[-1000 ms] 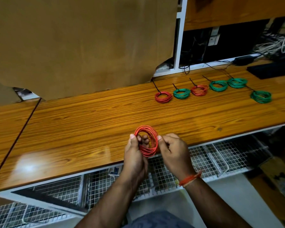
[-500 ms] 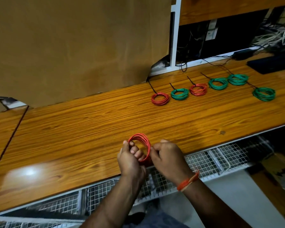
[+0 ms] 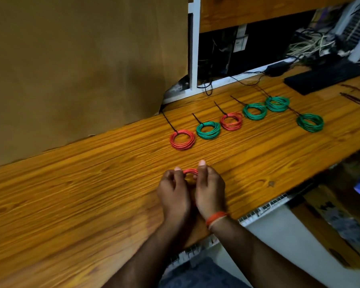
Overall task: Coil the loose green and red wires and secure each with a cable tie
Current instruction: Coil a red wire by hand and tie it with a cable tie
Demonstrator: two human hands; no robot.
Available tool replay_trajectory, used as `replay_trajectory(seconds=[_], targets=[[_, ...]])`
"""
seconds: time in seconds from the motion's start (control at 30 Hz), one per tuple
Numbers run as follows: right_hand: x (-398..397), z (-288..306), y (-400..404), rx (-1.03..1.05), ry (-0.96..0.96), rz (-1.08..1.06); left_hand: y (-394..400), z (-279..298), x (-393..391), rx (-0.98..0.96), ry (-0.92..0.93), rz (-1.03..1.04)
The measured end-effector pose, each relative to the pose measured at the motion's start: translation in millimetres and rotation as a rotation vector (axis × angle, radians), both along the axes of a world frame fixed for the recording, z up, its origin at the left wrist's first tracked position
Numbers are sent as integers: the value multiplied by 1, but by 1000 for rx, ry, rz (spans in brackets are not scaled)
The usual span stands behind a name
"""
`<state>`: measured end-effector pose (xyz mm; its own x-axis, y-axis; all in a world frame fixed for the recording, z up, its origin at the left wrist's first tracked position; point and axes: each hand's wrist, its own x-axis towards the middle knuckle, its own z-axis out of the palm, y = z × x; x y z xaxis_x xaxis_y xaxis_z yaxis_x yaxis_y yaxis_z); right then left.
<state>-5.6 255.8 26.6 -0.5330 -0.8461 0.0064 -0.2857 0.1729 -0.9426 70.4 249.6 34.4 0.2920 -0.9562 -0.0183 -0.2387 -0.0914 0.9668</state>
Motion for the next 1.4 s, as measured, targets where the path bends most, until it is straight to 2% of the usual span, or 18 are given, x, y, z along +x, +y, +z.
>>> replay_trajectory(seconds=[0.07, 0.2, 0.33, 0.47, 0.7, 0.77, 0.93, 1.0, 1.13, 1.3, 1.4], targets=[[-5, 0, -9, -72, 40, -66, -6, -6, -10, -8, 102, 3], [-21, -1, -23, -138, -7, -175, -12, -13, -32, 108, 487, 23], [-40, -3, -36, -144, -8, -157, -24, -13, -57, 173, 639, 0], [-76, -10, -50, -134, 58, -81, -41, -8, -92, 114, 556, 47], [-168, -35, -61, -71, 87, 1, -54, -19, -170, -122, 190, 41], [-196, -35, -65, -30, 104, 63, -62, -26, -188, -115, 137, 5], [-287, -33, -67, -36, 293, 207, -80, -30, -250, 20, 179, -58], [-328, -31, -68, -67, 354, 125, -87, -27, -280, 44, 144, -131], [-418, -26, -81, -110, 412, -93, -105, -25, -339, 111, 191, -321], [-524, -20, -101, -40, 470, -311, -108, -20, -403, 108, 204, -512], [-568, -22, -110, 26, 523, -362, -104, -18, -434, 142, 227, -580]])
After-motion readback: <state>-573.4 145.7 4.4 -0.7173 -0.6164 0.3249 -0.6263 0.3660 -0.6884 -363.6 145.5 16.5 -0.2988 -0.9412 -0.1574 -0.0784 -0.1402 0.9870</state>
